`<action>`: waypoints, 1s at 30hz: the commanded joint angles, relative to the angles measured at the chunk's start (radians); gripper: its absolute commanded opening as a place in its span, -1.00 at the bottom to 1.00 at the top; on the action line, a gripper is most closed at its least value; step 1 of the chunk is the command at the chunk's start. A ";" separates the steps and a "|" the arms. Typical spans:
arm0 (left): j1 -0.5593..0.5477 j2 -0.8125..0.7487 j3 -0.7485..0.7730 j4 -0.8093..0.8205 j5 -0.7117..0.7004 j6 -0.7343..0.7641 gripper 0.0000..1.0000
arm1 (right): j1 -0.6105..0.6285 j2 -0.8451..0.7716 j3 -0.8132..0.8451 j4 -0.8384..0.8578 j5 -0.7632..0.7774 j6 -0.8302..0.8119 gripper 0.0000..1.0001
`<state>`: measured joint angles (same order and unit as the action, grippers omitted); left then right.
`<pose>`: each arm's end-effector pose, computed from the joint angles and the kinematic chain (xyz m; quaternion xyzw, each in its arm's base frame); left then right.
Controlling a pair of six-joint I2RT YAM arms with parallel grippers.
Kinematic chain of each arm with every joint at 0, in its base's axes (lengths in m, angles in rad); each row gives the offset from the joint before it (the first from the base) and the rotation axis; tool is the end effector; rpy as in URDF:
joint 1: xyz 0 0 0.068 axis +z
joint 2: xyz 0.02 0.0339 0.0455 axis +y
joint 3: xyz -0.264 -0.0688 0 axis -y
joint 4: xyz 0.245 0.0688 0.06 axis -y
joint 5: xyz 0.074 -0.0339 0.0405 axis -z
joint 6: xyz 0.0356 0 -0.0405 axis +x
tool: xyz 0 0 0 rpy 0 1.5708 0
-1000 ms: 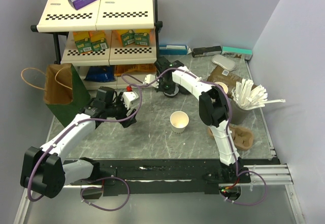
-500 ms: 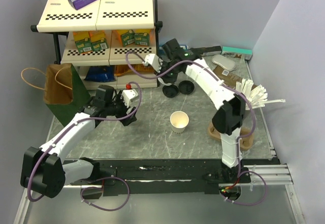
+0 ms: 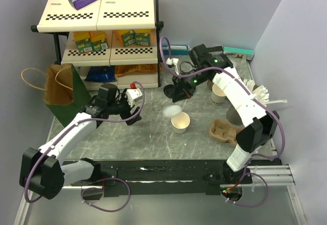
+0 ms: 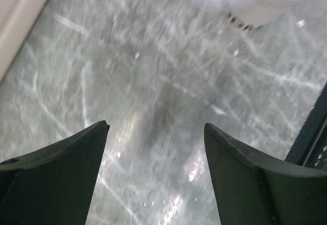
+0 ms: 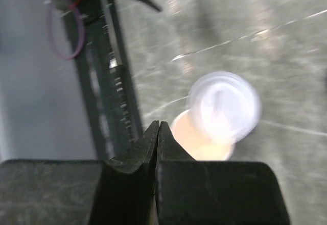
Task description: Pack the takeout coffee
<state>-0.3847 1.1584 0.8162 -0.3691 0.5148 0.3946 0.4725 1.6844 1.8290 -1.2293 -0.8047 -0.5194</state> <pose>0.2202 -0.1081 0.2611 0.4321 0.7729 -0.2294 0.4041 0.2820 0.1730 0.3832 -0.5079 0.7407 0.3748 0.2303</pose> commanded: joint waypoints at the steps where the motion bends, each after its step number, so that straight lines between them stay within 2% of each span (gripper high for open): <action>1: -0.060 0.015 0.073 0.081 0.063 -0.052 0.65 | -0.017 -0.094 -0.089 -0.064 -0.131 0.002 -1.00; 7: -0.131 0.067 0.078 0.136 0.050 -0.137 0.64 | -0.032 -0.178 -0.201 -0.045 -0.111 -0.005 -1.00; 12: -0.137 0.081 0.061 0.134 -0.019 -0.128 0.63 | -0.034 -0.248 -0.234 0.000 -0.002 0.010 -1.00; 15: -0.135 0.115 0.096 0.082 -0.099 -0.163 0.62 | -0.032 -0.293 -0.264 0.079 0.125 0.036 -0.42; 16: -0.135 0.127 0.103 0.076 -0.149 -0.177 0.61 | -0.032 -0.330 -0.302 0.109 0.151 0.047 0.04; 18: -0.135 0.121 0.092 0.087 -0.203 -0.210 0.62 | -0.034 -0.373 -0.365 0.223 0.209 0.044 0.22; 19: -0.134 0.106 0.083 0.096 -0.252 -0.217 0.63 | -0.028 -0.406 -0.425 0.266 0.232 0.054 0.42; 22: -0.129 0.103 0.054 0.131 -0.378 -0.237 0.63 | -0.014 -0.391 -0.485 0.318 0.281 0.074 0.47; 24: -0.094 0.112 0.054 0.137 -0.406 -0.260 0.63 | -0.012 -0.368 -0.507 0.323 0.312 0.120 0.45; 30: -0.023 0.153 0.101 0.059 -0.331 -0.220 0.58 | -0.011 -0.287 -0.605 0.329 0.326 0.153 0.43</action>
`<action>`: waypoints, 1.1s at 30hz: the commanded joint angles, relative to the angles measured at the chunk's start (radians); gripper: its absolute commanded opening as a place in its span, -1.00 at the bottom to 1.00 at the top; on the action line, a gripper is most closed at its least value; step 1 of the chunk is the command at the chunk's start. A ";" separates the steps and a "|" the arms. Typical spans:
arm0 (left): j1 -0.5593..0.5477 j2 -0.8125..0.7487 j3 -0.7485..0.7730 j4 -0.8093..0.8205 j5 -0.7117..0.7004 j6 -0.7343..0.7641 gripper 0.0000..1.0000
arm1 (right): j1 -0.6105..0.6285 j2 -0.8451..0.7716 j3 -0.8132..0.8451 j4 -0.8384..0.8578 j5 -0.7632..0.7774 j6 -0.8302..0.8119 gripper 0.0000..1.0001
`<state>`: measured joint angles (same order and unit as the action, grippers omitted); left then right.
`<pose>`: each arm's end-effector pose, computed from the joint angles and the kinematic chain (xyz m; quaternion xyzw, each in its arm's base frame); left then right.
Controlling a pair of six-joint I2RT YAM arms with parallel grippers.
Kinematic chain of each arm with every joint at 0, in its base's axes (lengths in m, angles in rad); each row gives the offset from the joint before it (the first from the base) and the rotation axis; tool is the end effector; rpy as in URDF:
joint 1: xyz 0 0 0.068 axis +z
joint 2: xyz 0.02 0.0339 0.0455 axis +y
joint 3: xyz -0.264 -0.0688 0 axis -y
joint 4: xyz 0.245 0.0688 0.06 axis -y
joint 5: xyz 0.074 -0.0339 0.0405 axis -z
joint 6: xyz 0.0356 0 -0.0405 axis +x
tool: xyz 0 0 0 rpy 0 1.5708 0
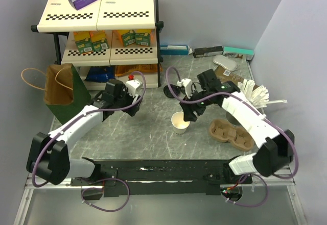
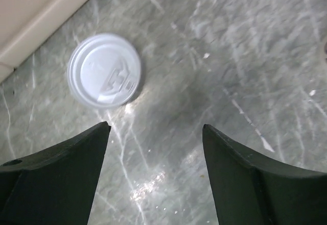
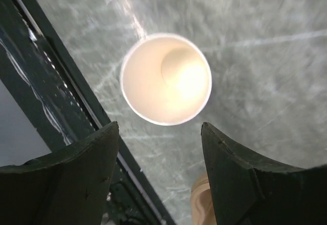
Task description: Pack the takeout coffee
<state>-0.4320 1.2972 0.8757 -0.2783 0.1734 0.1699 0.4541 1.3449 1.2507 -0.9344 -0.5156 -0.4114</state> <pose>0.2519 -0.1229 0.2519 0.3026 0.8518 -0.1328 0.4064 0.2301 0.1318 0.3176 -0.4527 0.8171 0.2511 0.2536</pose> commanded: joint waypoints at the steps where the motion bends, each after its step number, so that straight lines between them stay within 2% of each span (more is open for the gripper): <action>1: 0.029 0.010 0.039 -0.030 0.029 0.006 0.59 | 0.008 0.094 -0.024 0.031 0.043 0.043 0.43; 10: 0.050 -0.061 -0.018 -0.047 0.080 0.006 0.59 | 0.018 0.273 0.013 0.042 0.014 0.077 0.33; 15: 0.067 -0.088 -0.040 -0.062 0.052 0.043 0.59 | 0.064 0.368 0.096 0.045 -0.037 0.103 -0.05; 18: 0.094 -0.108 -0.047 -0.068 0.032 0.059 0.59 | 0.118 0.427 0.159 0.045 -0.032 0.118 -0.12; 23: 0.153 -0.134 -0.069 -0.104 0.028 0.094 0.59 | 0.179 0.507 0.237 0.039 -0.060 0.141 -0.14; 28: 0.156 -0.168 -0.104 -0.127 0.083 0.184 0.58 | 0.227 0.556 0.326 0.051 -0.061 0.164 -0.13; 31: 0.156 -0.147 -0.112 -0.111 0.115 0.223 0.57 | 0.242 0.571 0.387 0.046 -0.029 0.164 -0.03; 33: 0.154 -0.104 -0.100 -0.107 0.149 0.270 0.53 | 0.241 0.563 0.415 0.036 -0.005 0.154 0.13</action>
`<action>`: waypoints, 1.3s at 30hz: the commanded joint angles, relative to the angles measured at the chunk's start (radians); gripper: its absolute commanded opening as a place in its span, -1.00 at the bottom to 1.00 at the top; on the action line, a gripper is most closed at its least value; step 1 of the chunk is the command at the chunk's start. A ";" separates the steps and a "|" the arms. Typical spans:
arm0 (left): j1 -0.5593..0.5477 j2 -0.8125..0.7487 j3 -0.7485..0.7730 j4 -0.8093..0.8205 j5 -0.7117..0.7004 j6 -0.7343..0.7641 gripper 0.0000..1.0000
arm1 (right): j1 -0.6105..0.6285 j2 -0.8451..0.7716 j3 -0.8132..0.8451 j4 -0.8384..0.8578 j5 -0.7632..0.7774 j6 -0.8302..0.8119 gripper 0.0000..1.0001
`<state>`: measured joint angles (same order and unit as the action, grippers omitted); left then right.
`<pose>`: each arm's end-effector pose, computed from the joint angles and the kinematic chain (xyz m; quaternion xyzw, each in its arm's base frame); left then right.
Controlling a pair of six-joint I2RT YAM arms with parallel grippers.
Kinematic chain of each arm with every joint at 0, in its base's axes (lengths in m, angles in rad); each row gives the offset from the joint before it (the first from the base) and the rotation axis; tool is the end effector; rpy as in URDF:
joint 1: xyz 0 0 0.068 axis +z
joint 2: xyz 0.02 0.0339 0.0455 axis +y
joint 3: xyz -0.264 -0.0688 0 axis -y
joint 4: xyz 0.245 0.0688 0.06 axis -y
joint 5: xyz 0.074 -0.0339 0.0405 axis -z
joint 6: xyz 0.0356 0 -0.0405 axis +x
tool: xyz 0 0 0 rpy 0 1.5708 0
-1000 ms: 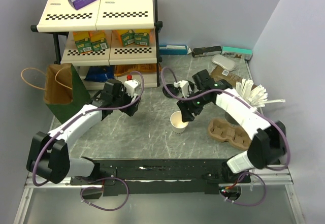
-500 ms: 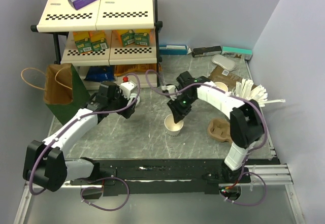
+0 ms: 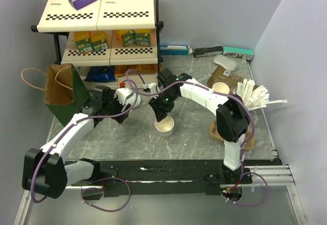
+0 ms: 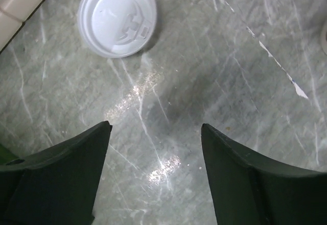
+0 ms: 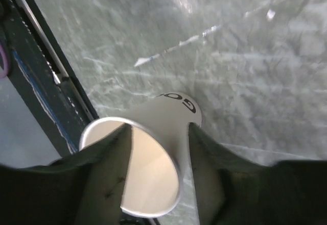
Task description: Pack the takeout coffee
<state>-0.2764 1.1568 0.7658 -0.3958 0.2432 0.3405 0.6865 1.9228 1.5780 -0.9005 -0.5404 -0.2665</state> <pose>0.2284 -0.0737 0.2404 0.3226 0.8600 -0.0999 0.3826 0.2941 0.2647 0.2359 -0.4746 0.8252 0.2902 0.0978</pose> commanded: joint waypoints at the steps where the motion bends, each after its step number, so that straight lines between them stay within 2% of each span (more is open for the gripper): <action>1: 0.000 0.055 0.030 0.017 0.083 0.121 0.51 | 0.004 -0.022 0.091 -0.014 0.023 -0.003 0.19; 2: -0.001 0.096 0.046 0.028 0.087 0.127 0.51 | 0.004 -0.031 0.096 -0.026 0.013 -0.034 0.28; 5: 0.000 0.196 0.115 0.035 0.088 0.158 0.43 | -0.013 -0.083 0.102 -0.070 -0.016 -0.089 0.37; 8: 0.000 0.294 0.180 0.044 0.093 0.173 0.32 | -0.031 -0.177 0.080 -0.074 -0.021 -0.106 0.41; 14: -0.004 0.426 0.280 0.098 0.097 0.186 0.31 | -0.122 -0.345 0.044 -0.095 -0.026 -0.132 0.43; 20: -0.015 0.555 0.388 0.052 0.119 0.235 0.28 | -0.179 -0.482 0.023 -0.100 0.026 -0.148 0.46; 26: -0.030 0.624 0.425 0.018 0.125 0.270 0.13 | -0.235 -0.528 0.047 -0.109 0.088 -0.163 0.48; 34: -0.053 0.656 0.432 0.020 0.110 0.262 0.08 | -0.272 -0.542 0.028 -0.098 0.096 -0.158 0.48; 37: -0.067 0.664 0.425 0.044 0.062 0.252 -0.04 | -0.274 -0.539 0.024 -0.097 0.089 -0.155 0.48; 39: -0.072 0.669 0.426 0.052 0.048 0.242 -0.21 | -0.274 -0.533 0.027 -0.095 0.088 -0.155 0.48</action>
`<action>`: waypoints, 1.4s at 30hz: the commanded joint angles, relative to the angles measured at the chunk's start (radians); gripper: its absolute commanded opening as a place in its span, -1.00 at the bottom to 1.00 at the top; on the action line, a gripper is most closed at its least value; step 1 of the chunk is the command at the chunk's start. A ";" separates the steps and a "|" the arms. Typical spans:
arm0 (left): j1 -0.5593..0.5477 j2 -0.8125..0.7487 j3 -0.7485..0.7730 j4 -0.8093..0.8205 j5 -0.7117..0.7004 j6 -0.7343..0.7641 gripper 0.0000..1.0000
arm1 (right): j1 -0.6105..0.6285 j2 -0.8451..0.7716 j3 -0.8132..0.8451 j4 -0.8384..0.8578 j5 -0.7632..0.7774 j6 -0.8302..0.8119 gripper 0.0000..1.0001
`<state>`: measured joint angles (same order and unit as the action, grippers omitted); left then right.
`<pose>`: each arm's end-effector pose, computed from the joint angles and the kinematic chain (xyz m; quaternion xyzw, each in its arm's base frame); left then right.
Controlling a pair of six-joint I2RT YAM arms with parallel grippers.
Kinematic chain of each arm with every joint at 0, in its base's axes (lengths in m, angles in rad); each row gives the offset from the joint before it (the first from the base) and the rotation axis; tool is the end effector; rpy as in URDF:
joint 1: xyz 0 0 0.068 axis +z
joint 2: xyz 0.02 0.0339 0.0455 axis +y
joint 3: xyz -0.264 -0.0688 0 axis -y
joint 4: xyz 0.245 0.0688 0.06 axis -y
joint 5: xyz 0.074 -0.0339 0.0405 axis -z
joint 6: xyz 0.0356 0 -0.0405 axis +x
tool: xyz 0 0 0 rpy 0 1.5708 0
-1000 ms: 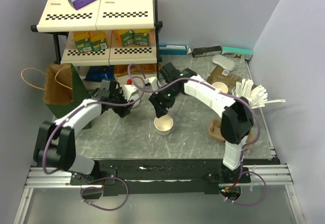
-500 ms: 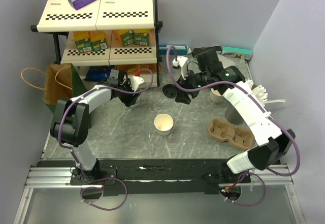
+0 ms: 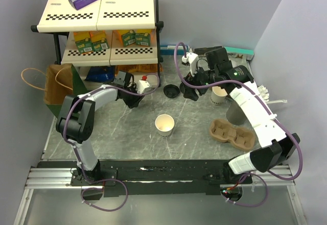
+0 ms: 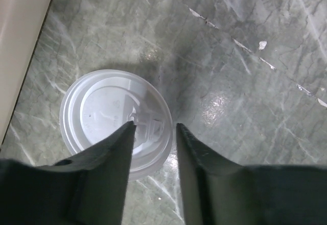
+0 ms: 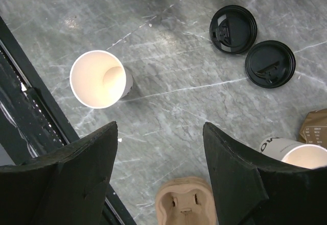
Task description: Pack the takeout coffee
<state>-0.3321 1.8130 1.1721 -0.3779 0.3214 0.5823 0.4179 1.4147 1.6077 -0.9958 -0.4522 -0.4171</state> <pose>0.3481 -0.1319 0.1796 0.4584 0.8330 -0.1192 0.2861 0.2510 0.1285 0.4039 -0.4431 0.7919 0.2080 0.3650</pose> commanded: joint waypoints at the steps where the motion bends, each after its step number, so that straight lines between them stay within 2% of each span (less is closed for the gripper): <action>1: -0.018 0.019 0.023 0.031 -0.033 0.001 -0.27 | -0.005 -0.022 -0.002 -0.001 -0.003 -0.005 0.48; 2: -0.019 0.022 0.024 0.028 -0.041 0.001 -0.36 | -0.005 -0.014 0.003 0.000 -0.005 -0.005 0.48; 5: -0.022 0.028 0.027 0.010 -0.038 0.001 -0.43 | -0.008 0.000 0.017 -0.001 -0.006 -0.006 0.48; 11: -0.030 0.026 0.017 0.007 -0.050 -0.001 -0.48 | -0.008 0.009 0.024 0.002 -0.011 -0.008 0.48; 13: -0.033 0.028 0.018 0.005 -0.058 -0.001 -0.57 | -0.008 0.007 0.020 0.005 -0.014 -0.006 0.48; 14: -0.033 0.028 0.020 -0.002 -0.059 0.001 -0.71 | -0.007 0.006 0.018 0.005 -0.013 -0.006 0.48; 16: -0.035 0.020 0.037 -0.019 -0.059 -0.009 -0.83 | -0.008 0.000 0.017 0.005 -0.010 -0.008 0.48; 17: -0.035 0.011 0.040 -0.038 -0.053 -0.013 -0.96 | -0.010 -0.005 0.017 0.005 -0.008 -0.006 0.48; 18: -0.035 -0.001 0.043 -0.045 -0.048 -0.024 -0.98 | -0.010 -0.006 0.014 0.005 -0.006 -0.009 0.47; 21: -0.035 -0.085 0.073 -0.108 0.019 -0.080 -0.98 | -0.008 -0.033 -0.012 0.005 0.006 -0.022 0.47; 23: -0.033 -0.164 0.107 -0.148 0.123 -0.130 -0.98 | -0.011 -0.081 -0.069 0.035 0.024 -0.012 0.47; 26: -0.028 -0.268 0.170 -0.210 0.343 -0.212 -0.98 | -0.030 -0.245 -0.260 0.279 0.041 0.078 0.53; 27: -0.028 -0.291 0.187 -0.207 0.391 -0.267 -0.98 | -0.030 -0.284 -0.308 0.381 0.044 0.096 0.78; 28: -0.030 -0.335 0.190 -0.175 0.437 -0.298 -0.98 | -0.030 -0.328 -0.375 0.428 0.044 0.159 0.95; 29: -0.028 -0.360 0.184 -0.135 0.529 -0.336 -0.98 | -0.030 -0.336 -0.397 0.457 0.043 0.196 0.99; 30: -0.030 -0.385 0.144 -0.081 0.565 -0.443 -0.98 | -0.030 -0.335 -0.405 0.470 0.026 0.248 0.99; 31: -0.028 -0.432 0.117 0.070 0.599 -0.505 -0.98 | -0.030 -0.301 -0.390 0.459 -0.006 0.271 0.99; 32: -0.028 -0.454 0.044 0.145 0.672 -0.569 -0.98 | -0.030 -0.277 -0.376 0.445 -0.072 0.294 0.99; 33: -0.030 -0.474 -0.003 0.259 0.708 -0.746 -0.98 | -0.031 -0.251 -0.361 0.425 -0.118 0.329 0.99; 34: -0.030 -0.509 -0.053 0.492 0.735 -0.850 -0.98 | -0.031 -0.200 -0.330 0.399 -0.162 0.340 0.97; 35: -0.033 -0.523 -0.166 0.649 0.770 -1.098 -0.98 | -0.034 -0.186 -0.327 0.402 -0.252 0.351 0.95; 36: -0.038 -0.538 -0.225 0.792 0.780 -1.222 -0.98 | -0.040 -0.183 -0.354 0.425 -0.288 0.372 0.94; 37: -0.047 -0.540 -0.273 1.012 0.786 -1.315 -0.98 | -0.041 -0.198 -0.371 0.474 -0.308 0.380 0.94; 38: -0.064 -0.541 -0.334 1.048 0.794 -1.395 -0.98 | -0.041 -0.203 -0.387 0.488 -0.345 0.382 0.94; 40: -0.076 -0.550 -0.365 1.044 0.791 -1.382 -0.98 | -0.042 -0.203 -0.419 0.485 -0.397 0.359 0.94; 42: -0.081 -0.541 -0.429 1.138 0.806 -1.423 -0.98 | -0.044 -0.197 -0.452 0.482 -0.442 0.345 0.93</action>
<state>-0.3950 1.2652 0.8242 0.4080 1.0355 -0.5640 0.3813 1.2385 1.1923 -0.5755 -0.7143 -0.0937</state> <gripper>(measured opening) 0.031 0.969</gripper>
